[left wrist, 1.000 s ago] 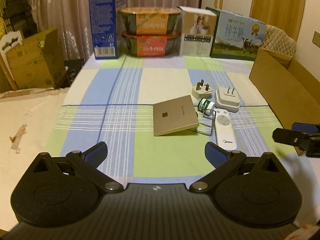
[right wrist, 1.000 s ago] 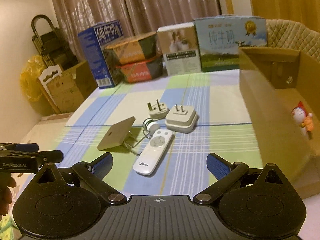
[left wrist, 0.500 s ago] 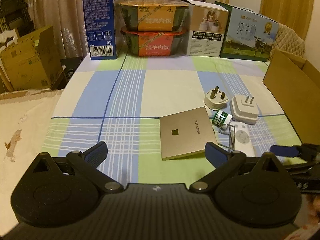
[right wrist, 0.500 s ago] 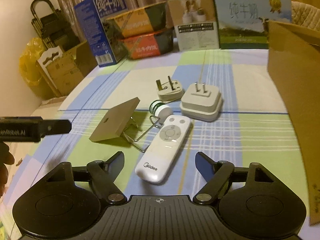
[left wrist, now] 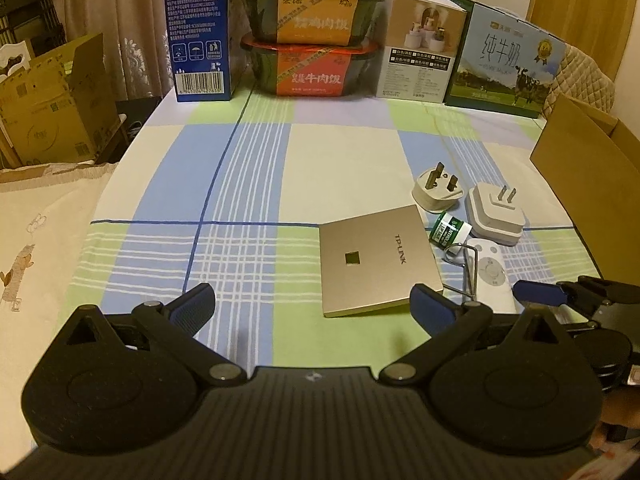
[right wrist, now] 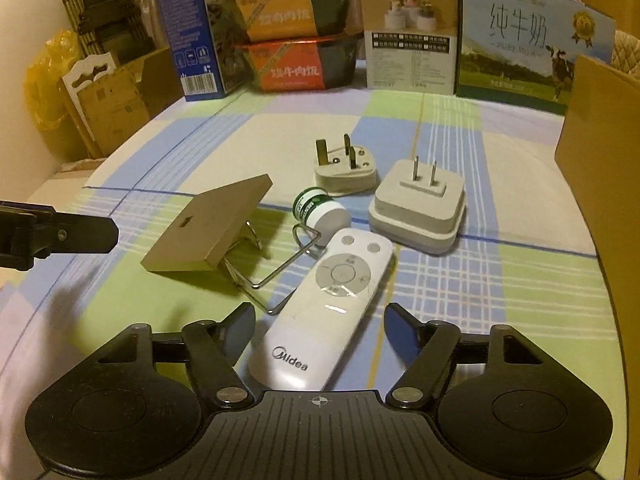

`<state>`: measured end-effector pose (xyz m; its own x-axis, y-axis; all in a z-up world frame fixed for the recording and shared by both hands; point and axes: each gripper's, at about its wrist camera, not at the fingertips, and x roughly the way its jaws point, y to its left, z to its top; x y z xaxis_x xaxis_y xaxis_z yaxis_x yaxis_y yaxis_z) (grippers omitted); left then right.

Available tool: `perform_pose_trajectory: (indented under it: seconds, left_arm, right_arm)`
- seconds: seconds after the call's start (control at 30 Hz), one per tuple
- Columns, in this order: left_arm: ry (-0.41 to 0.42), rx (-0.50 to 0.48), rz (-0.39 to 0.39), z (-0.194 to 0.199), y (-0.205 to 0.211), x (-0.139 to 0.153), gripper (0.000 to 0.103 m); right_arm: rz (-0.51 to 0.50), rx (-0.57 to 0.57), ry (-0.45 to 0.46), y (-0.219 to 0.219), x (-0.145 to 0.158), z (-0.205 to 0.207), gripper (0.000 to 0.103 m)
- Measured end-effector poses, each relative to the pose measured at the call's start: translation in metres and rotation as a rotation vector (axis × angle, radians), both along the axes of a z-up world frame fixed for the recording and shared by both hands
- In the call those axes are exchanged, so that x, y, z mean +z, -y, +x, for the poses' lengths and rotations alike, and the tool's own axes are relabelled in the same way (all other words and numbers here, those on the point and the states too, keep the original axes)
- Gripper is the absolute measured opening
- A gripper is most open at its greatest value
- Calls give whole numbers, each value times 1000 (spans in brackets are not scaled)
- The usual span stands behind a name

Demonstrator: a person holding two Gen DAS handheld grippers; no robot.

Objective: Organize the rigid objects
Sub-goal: 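Grasp the white Midea remote with the right gripper while the left gripper grasps the gold TP-LINK box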

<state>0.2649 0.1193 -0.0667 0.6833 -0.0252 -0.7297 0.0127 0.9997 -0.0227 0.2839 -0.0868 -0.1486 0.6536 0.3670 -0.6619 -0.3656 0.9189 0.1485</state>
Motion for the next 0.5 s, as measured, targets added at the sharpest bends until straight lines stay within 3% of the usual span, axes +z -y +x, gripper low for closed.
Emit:
perform_pose_trajectory:
  seconds: [0.2,0.5]
  left_arm:
    - [-4,-16,-28,1,1,-3,102]
    - [-24,-53,-97,12,11,-15,102]
  right_arm:
    - [-14,-9,-7,10,2,0,40]
    - [0,-49,-41,39,16,-11,37]
